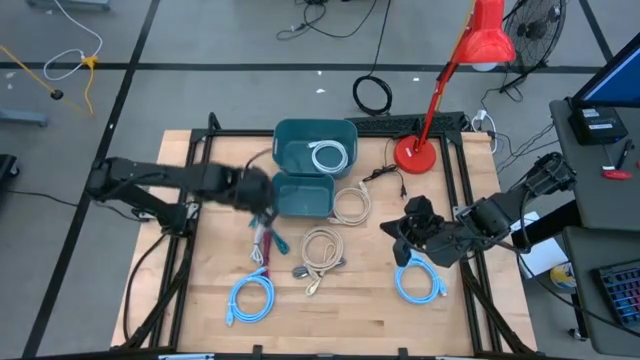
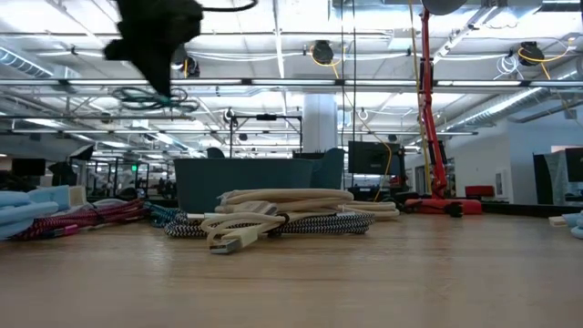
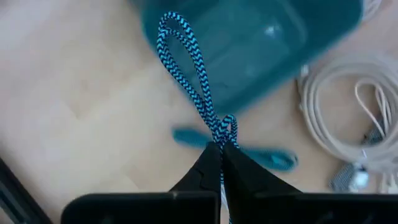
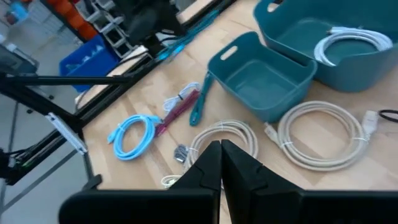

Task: Pick & Place USB Port
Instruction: Put the left blue charger cable into the bottom blue bin, then put the pink charger cable into the bottom blue bin

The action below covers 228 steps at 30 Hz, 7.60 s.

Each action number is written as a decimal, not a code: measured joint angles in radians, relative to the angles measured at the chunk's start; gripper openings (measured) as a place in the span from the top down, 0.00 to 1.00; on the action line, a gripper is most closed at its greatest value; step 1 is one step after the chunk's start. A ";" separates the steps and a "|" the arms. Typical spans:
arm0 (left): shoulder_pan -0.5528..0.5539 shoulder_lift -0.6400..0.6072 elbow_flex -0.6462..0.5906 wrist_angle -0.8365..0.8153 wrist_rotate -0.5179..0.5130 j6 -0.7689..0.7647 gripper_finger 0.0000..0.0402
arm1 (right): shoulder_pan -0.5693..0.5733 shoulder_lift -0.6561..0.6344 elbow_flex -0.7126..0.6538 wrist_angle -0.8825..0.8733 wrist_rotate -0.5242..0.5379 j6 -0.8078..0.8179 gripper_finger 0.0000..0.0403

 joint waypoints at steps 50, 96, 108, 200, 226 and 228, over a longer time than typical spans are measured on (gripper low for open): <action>0.175 0.597 0.365 0.114 0.240 1.249 0.99 | -0.012 0.000 0.000 -0.009 -0.003 0.013 1.00; 0.034 0.400 0.609 -0.182 0.324 0.137 0.84 | -0.013 0.000 0.000 -0.004 0.000 -0.020 1.00; -0.231 0.401 0.496 -0.275 0.304 -0.290 0.84 | -0.013 0.000 0.000 -0.001 0.000 -0.054 1.00; 0.316 0.375 0.287 0.076 0.087 0.788 0.96 | -0.032 0.000 0.000 0.082 -0.001 -0.094 1.00; 0.238 0.656 0.325 0.221 0.077 1.104 0.96 | -0.032 0.000 0.000 0.074 0.004 -0.065 1.00; 0.242 0.664 0.324 0.220 0.081 1.104 0.96 | -0.032 0.000 0.000 0.073 0.003 -0.064 1.00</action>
